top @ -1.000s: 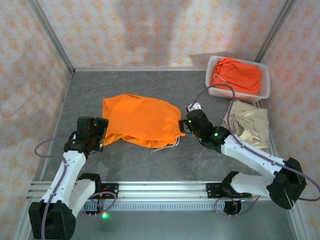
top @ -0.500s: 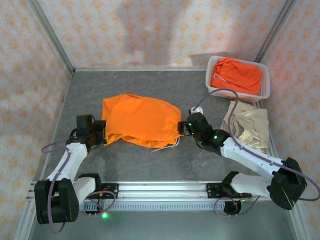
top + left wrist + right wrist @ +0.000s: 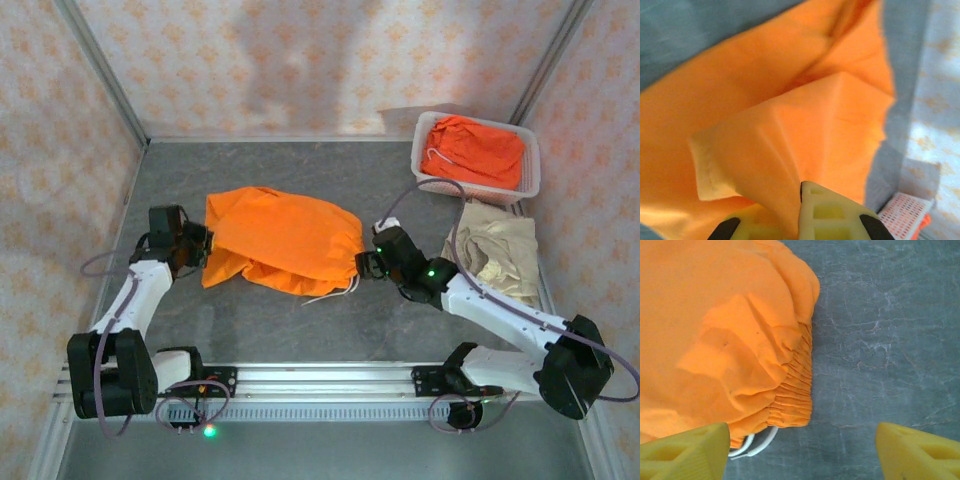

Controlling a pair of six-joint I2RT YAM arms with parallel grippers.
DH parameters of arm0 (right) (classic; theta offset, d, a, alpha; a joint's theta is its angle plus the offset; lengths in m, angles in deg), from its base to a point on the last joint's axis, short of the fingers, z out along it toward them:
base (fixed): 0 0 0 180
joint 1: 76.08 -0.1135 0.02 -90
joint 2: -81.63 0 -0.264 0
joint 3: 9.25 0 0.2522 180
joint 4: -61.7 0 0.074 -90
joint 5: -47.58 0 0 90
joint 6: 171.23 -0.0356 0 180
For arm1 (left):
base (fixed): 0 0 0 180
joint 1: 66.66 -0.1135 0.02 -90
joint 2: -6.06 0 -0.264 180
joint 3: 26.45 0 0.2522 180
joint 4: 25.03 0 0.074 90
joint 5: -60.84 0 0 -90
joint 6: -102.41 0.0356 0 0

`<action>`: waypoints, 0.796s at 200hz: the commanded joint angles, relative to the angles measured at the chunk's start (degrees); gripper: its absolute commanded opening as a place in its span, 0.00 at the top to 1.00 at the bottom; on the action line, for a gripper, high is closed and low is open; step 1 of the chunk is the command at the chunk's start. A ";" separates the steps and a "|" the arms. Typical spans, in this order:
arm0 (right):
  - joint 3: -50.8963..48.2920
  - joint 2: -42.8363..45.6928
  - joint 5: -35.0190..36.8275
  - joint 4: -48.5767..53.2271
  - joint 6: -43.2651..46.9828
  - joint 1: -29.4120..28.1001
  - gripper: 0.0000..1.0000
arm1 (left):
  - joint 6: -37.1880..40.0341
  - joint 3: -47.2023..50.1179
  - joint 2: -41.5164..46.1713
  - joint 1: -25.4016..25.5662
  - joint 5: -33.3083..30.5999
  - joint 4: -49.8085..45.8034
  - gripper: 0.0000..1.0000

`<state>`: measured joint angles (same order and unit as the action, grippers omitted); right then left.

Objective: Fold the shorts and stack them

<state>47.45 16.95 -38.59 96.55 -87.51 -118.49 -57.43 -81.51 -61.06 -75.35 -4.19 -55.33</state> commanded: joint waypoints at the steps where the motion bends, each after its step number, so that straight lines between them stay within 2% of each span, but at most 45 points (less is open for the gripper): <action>1: 2.33 -1.23 -1.48 4.64 14.08 0.12 0.29 | 7.04 -4.71 1.55 -0.53 -0.97 -4.60 1.00; 18: 1.49 -2.25 -1.59 4.45 20.92 -0.59 0.30 | 8.11 -6.11 1.50 -0.47 -1.05 -5.12 1.00; 61: -4.45 -5.83 4.31 -2.11 35.82 -6.58 0.28 | 8.93 -6.56 0.40 -0.49 -0.37 -4.86 1.00; 94: -6.05 -10.78 5.62 -7.75 37.86 -8.30 0.30 | 9.37 -5.94 -0.17 -0.53 -0.27 -4.56 1.00; 125: -6.18 -16.86 11.45 -13.59 39.24 -8.65 0.38 | 9.72 -5.82 -0.38 -0.51 -0.45 -4.74 1.00; 143: -6.42 -18.72 11.96 -17.60 38.70 -8.61 0.41 | 9.81 -5.74 -0.47 -0.45 -0.52 -4.74 1.00; 159: -6.73 -19.71 12.24 -20.64 38.48 -8.65 0.50 | 9.84 -5.70 -0.61 -0.52 -0.54 -4.66 1.00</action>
<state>41.35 -1.81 -29.95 83.47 -49.66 -126.82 -48.97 -87.10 -60.88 -75.35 -4.26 -59.15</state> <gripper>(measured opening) 0.554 0.042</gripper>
